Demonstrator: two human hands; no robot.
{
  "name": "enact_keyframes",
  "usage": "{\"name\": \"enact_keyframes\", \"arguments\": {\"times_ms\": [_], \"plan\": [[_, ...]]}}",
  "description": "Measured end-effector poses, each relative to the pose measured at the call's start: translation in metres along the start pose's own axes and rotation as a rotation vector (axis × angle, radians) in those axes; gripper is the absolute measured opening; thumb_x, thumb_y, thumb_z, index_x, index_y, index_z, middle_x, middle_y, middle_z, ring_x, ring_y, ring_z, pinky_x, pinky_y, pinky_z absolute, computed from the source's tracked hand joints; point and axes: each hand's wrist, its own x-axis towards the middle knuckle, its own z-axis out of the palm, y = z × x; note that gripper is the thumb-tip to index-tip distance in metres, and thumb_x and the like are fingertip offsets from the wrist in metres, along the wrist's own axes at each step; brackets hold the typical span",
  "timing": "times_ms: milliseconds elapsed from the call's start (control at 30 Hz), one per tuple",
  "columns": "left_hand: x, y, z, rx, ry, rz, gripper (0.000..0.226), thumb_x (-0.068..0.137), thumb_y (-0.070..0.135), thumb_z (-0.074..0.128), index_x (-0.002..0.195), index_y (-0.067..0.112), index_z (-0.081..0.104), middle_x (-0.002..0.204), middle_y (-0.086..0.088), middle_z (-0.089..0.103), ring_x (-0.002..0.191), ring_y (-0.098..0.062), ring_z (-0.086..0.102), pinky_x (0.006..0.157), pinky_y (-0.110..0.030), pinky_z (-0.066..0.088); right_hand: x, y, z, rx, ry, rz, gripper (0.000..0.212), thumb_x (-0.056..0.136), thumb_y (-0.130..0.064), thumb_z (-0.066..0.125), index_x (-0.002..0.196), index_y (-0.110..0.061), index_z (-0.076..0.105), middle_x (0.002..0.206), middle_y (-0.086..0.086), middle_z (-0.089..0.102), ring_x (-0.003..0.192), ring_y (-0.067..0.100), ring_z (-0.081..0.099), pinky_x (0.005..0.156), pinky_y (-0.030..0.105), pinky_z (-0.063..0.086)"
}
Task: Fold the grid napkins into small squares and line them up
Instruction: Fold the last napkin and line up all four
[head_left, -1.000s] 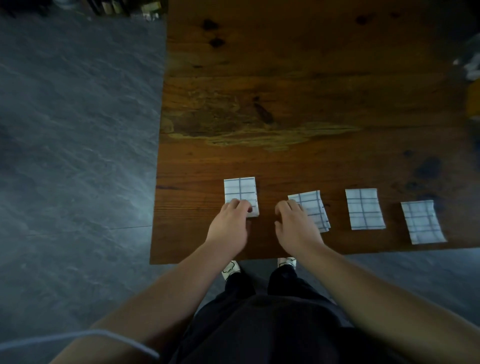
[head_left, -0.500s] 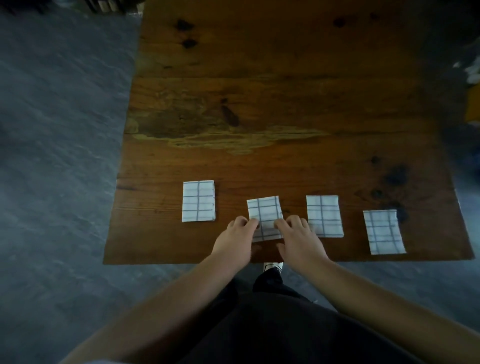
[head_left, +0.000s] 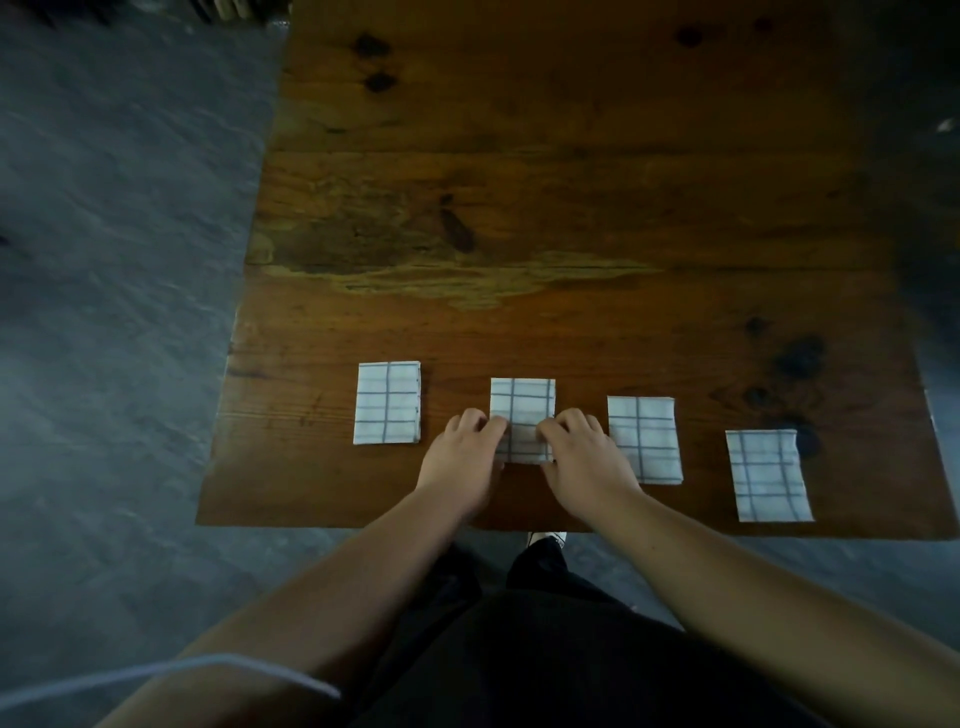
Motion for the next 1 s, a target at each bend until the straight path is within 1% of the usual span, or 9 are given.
{"name": "enact_keyframes", "arguments": {"times_ms": [167,267,400,633,733,900,1000], "plan": [[0.005,-0.002,-0.002,-0.014,0.025,0.017,0.047,0.096,0.025,0.061,0.140,0.024,0.043,0.138,-0.003,0.043,0.127,-0.024,0.043,0.097,-0.040,0.048,0.008,-0.002,-0.004,-0.010,0.024,0.015,0.037,0.096,-0.020,0.056,0.132,-0.028,0.050,0.133,-0.001,0.046,0.120,0.018,0.046,0.098,0.037,0.047],[0.009,-0.003,-0.004,-0.018,0.019,0.014,0.047,0.096,0.026,0.061,0.139,0.024,0.043,0.139,-0.004,0.042,0.128,-0.024,0.042,0.098,-0.040,0.048,0.010,-0.002,-0.004,-0.010,0.040,0.025,0.037,0.096,-0.020,0.056,0.132,-0.028,0.049,0.132,-0.001,0.046,0.119,0.018,0.046,0.098,0.037,0.048],[0.012,-0.003,-0.004,-0.029,0.023,0.006,0.046,0.096,0.024,0.062,0.138,0.024,0.045,0.140,-0.003,0.042,0.127,-0.023,0.043,0.098,-0.039,0.049,0.010,-0.004,-0.003,-0.008,0.047,0.029,0.039,0.097,-0.026,0.057,0.135,-0.026,0.048,0.134,0.000,0.044,0.120,0.019,0.045,0.098,0.036,0.048],[0.011,-0.004,-0.003,-0.026,0.023,0.000,0.051,0.094,0.017,0.063,0.141,0.026,0.043,0.143,-0.003,0.040,0.129,-0.022,0.042,0.100,-0.037,0.047,0.007,-0.008,0.002,0.007,0.094,0.069,0.040,0.097,-0.020,0.055,0.136,-0.027,0.049,0.137,-0.001,0.046,0.123,0.019,0.045,0.103,0.039,0.045],[0.009,0.001,-0.004,-0.017,0.051,-0.012,0.055,0.093,0.014,0.064,0.142,0.025,0.041,0.144,-0.003,0.039,0.131,-0.022,0.041,0.103,-0.037,0.046,0.005,-0.008,0.002,0.049,0.100,0.085,0.042,0.097,-0.021,0.056,0.137,-0.028,0.047,0.138,-0.003,0.045,0.124,0.017,0.044,0.105,0.038,0.044],[0.011,0.030,-0.002,-0.019,0.057,0.079,0.057,0.091,0.007,0.063,0.142,0.022,0.041,0.142,-0.002,0.041,0.130,-0.021,0.040,0.105,-0.037,0.042,-0.014,0.015,-0.009,0.117,0.147,0.154,0.041,0.097,-0.026,0.058,0.136,-0.027,0.047,0.137,-0.005,0.047,0.125,0.016,0.044,0.105,0.037,0.045],[0.015,0.056,0.006,-0.027,0.042,0.142,0.055,0.095,0.012,0.060,0.145,0.020,0.039,0.143,-0.003,0.043,0.130,-0.022,0.041,0.104,-0.038,0.042,-0.031,0.040,-0.018,0.098,0.173,0.181,0.035,0.097,-0.023,0.056,0.131,-0.028,0.049,0.133,-0.006,0.049,0.122,0.015,0.045,0.101,0.035,0.045]]}}
